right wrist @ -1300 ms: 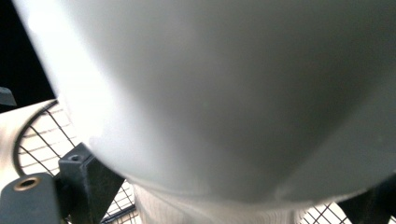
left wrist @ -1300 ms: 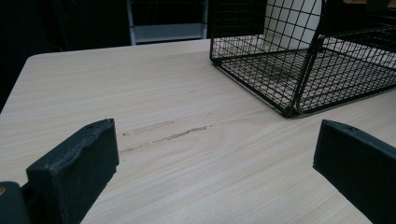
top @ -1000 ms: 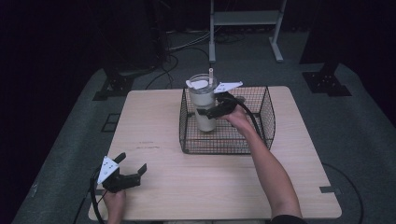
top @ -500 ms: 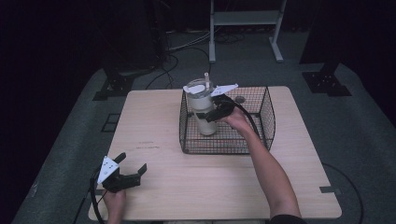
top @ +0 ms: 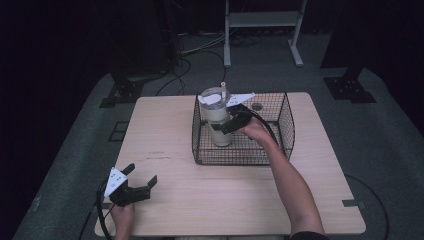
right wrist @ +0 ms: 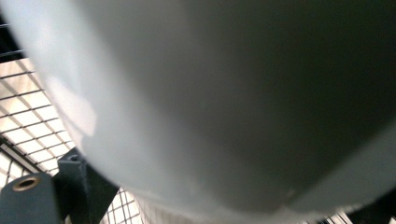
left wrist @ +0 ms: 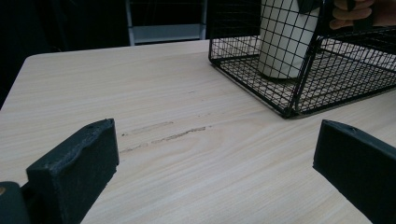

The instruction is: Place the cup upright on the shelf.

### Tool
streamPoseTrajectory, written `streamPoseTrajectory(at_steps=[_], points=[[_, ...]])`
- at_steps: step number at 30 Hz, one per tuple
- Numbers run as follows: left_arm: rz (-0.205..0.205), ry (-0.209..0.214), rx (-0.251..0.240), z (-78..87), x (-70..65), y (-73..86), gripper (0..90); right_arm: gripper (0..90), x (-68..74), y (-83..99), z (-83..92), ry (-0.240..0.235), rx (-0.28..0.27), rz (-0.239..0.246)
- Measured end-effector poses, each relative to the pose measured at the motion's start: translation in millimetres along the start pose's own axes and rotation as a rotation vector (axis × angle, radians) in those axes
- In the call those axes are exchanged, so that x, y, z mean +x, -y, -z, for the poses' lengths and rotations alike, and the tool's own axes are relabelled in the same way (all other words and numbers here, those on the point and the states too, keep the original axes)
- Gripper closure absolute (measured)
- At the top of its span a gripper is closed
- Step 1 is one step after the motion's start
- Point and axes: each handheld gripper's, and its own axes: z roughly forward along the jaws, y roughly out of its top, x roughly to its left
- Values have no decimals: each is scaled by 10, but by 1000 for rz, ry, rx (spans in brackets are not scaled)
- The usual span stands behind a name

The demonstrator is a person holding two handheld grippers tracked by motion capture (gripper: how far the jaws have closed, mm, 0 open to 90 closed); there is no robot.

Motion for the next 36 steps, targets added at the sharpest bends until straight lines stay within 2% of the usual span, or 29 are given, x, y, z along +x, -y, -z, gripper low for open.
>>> streamPoseTrajectory(at_steps=[5,12,20,36], points=[[0,0,1,1,-1,0,0,84,-17,66,34,-10,-29,20],[-1,0,0,0,-2,1,0,83,-18,79,49,-18,-28,44],[0,1,0,0,-4,1,0,82,-44,133,98,-30,-36,34],[-3,-5,5,-12,-10,0,0,83,-66,178,258,-21,-8,19]])
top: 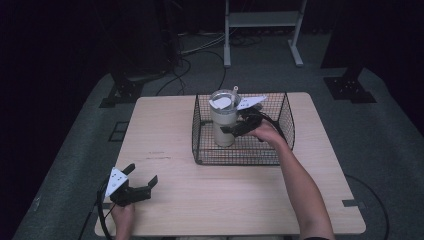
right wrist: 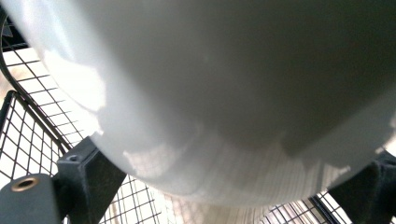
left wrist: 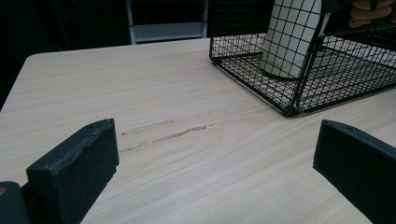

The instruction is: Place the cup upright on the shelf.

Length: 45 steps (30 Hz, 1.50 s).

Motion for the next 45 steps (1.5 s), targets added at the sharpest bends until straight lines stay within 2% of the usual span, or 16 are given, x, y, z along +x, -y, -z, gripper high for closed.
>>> streamPoseTrajectory(at_steps=[10,23,37,45], points=[[0,-3,3,-6,-4,-1,0,88,0,3,104,6,7,1],[-2,0,1,2,-10,0,0,88,16,-23,281,32,23,-28],[-5,-1,1,1,-13,0,0,88,49,-64,547,63,31,-66],[-7,-1,2,1,-14,1,0,88,78,-92,666,76,31,-66]])
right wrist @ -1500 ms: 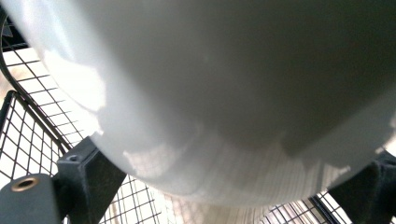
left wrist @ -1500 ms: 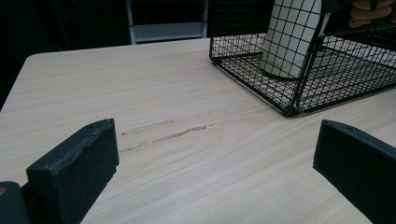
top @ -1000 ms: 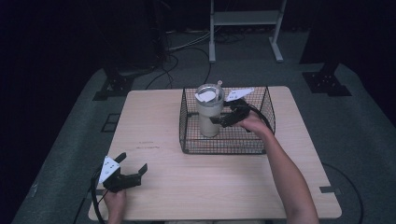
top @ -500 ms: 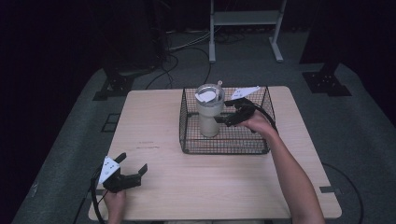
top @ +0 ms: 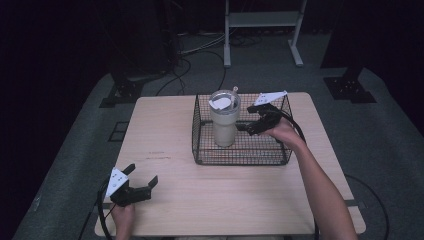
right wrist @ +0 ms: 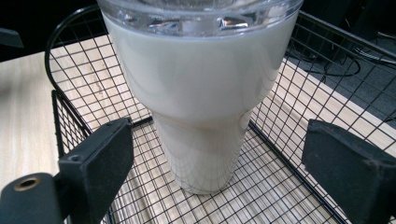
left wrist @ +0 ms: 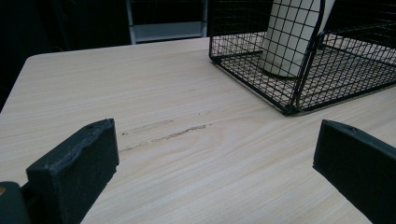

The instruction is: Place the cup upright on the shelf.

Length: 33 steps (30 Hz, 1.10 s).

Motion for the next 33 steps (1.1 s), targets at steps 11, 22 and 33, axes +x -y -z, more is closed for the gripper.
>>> streamPoseTrajectory(at_steps=[11,22,33], points=[[-3,-2,4,-2,0,-1,0,88,32,-27,124,13,-3,8],[-5,-3,6,-3,-2,-1,0,88,82,-55,285,17,-12,16],[-7,-4,7,-5,-5,-1,0,88,135,-50,408,17,-14,28]])
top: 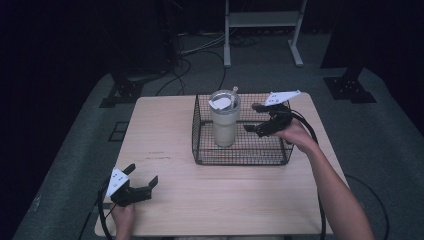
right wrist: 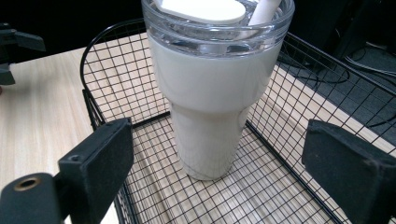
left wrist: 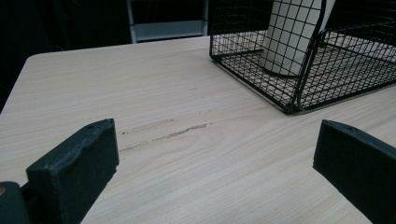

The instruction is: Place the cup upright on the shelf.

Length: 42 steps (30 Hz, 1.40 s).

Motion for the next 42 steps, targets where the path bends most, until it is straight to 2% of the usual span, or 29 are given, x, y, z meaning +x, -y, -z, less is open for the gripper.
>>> streamPoseTrajectory(at_steps=[16,34,39,42], points=[[-3,-2,3,-5,-8,-1,0,88,93,74,172,-7,4,15],[-6,-4,4,-6,-8,-1,0,88,275,225,307,-40,-3,38],[-1,-4,2,-7,-12,0,0,88,316,249,355,-32,2,56],[0,-4,2,-7,-11,0,0,88,360,267,400,-35,-14,62]])
